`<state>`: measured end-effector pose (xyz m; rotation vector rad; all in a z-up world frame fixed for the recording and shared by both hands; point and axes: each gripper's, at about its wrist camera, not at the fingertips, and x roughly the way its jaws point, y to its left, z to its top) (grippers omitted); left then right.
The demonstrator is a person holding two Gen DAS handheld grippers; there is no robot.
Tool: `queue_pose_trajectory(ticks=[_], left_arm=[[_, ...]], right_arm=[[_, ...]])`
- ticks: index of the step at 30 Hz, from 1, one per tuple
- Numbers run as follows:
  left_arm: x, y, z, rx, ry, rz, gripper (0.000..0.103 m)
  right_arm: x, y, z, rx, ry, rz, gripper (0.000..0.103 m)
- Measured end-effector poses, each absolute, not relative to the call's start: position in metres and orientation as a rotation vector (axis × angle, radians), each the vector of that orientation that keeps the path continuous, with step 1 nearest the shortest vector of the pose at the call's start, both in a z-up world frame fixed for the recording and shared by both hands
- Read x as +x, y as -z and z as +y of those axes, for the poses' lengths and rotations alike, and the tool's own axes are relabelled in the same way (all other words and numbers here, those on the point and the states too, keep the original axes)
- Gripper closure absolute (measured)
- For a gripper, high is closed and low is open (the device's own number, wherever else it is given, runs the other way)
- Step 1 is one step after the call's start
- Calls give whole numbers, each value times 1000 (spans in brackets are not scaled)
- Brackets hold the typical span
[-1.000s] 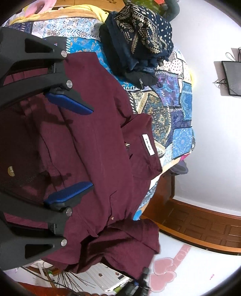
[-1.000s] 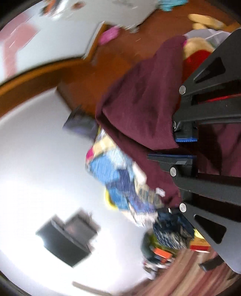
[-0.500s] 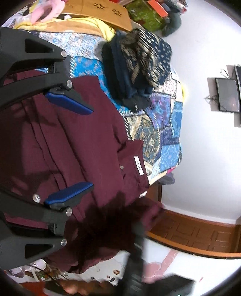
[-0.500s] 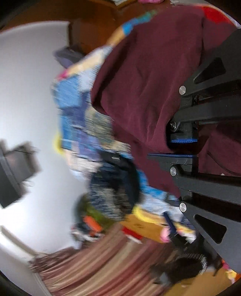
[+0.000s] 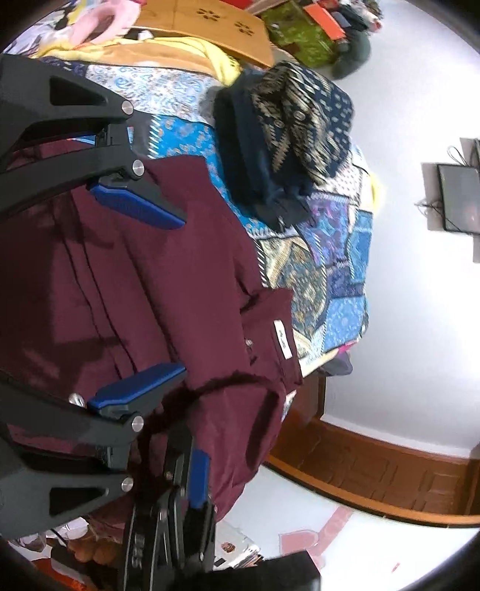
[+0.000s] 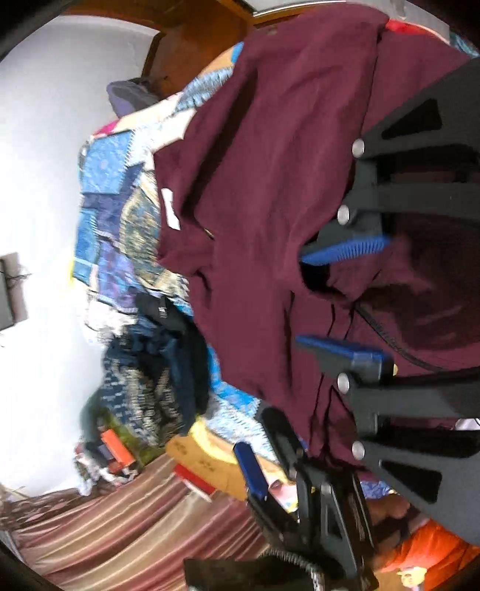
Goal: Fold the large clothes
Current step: 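Fold the gripped shirt side over toward the collar with the right gripper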
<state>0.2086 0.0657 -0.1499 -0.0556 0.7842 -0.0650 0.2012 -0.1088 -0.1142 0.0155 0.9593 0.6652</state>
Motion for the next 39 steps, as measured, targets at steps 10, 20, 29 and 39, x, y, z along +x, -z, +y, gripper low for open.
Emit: queue_pose_trajectory(ticks=[10, 20, 29, 39], left_arm=[[232, 125, -15, 126, 194, 732, 29], [271, 145, -115, 215, 416, 824, 29], [283, 200, -179, 396, 511, 966, 29], [276, 214, -190, 510, 459, 912, 46]], right_arm=[[204, 98, -221, 154, -395, 853, 61], [190, 118, -316, 274, -133, 858, 61], [188, 156, -327, 329, -132, 961, 61], [185, 176, -327, 367, -130, 1006, 60]])
